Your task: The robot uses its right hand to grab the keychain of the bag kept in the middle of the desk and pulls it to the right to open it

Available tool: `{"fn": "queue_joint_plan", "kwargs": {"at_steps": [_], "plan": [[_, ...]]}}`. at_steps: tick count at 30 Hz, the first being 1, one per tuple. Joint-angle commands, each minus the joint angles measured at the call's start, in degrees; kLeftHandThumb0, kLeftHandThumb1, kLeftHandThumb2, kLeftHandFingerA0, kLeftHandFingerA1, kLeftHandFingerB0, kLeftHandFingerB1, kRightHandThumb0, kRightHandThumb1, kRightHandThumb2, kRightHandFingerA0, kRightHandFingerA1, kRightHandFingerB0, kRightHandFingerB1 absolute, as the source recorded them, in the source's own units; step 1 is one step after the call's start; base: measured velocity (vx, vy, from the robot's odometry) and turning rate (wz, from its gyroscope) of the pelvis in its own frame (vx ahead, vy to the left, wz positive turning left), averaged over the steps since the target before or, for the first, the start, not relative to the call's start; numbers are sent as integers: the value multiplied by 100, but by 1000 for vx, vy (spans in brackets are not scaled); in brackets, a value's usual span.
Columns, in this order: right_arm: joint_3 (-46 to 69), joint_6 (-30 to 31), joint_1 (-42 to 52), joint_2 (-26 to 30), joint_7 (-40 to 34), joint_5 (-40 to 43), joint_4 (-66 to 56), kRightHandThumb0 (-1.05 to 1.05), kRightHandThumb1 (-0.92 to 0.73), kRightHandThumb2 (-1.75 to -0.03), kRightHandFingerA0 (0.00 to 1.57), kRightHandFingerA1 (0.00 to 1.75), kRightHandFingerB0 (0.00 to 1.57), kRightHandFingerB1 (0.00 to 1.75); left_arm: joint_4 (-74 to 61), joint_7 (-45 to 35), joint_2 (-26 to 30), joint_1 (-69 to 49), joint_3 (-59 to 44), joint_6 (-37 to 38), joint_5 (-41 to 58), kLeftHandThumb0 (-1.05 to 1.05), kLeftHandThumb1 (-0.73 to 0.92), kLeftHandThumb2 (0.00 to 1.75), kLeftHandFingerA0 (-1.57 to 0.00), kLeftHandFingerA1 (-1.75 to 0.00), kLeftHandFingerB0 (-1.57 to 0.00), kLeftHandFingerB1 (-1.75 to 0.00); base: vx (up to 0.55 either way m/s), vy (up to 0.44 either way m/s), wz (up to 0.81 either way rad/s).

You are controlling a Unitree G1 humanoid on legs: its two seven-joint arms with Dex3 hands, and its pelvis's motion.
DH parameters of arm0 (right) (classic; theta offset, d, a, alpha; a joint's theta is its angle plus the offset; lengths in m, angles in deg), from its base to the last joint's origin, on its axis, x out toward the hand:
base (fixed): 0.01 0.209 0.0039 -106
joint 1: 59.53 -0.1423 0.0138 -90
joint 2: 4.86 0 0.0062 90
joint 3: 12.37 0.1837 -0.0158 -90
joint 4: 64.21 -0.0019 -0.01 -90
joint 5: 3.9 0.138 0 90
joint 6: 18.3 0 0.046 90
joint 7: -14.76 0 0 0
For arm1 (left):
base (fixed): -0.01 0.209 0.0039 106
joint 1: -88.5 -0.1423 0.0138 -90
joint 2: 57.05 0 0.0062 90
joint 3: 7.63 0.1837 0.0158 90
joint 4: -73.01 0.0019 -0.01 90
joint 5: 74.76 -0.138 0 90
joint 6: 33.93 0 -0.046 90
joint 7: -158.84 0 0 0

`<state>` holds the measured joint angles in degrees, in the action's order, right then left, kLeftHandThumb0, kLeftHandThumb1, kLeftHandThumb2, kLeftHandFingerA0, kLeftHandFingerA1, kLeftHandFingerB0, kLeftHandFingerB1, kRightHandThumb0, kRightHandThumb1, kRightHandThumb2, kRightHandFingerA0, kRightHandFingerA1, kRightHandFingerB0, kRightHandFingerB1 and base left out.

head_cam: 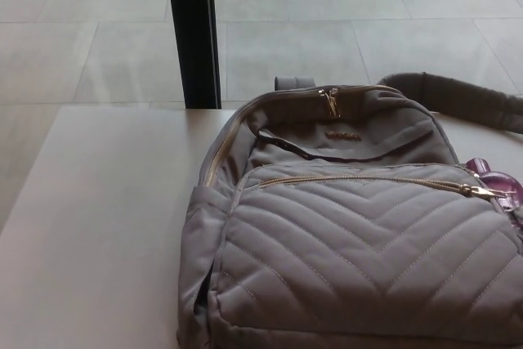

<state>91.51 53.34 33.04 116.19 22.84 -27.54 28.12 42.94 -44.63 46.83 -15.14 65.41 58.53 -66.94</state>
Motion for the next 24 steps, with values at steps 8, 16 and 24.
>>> {"fn": "queue_joint_plan", "kwargs": {"at_steps": [8,16,24], "plan": [[525,1324,607,-306,1224,1628,-1075,-95,-70,-61,0,0,0,0,198,-61,78,49,-105,2,106,-70,58,58,-65,-70,-57,-58,0,0,0],[1397,1617,914,-263,1528,2171,-1119,-102,-78,-64,0,0,0,0,146,40,29,64,-10,84,-11,-73,60,58,-65,-71,-57,-59,0,0,0],[3446,1649,1332,-115,1135,2364,643,-105,-89,-67,0,0,0,0,188,-5,44,89,31,117,-42,-71,61,59,-64,-67,-57,-55,0,0,0]]}}
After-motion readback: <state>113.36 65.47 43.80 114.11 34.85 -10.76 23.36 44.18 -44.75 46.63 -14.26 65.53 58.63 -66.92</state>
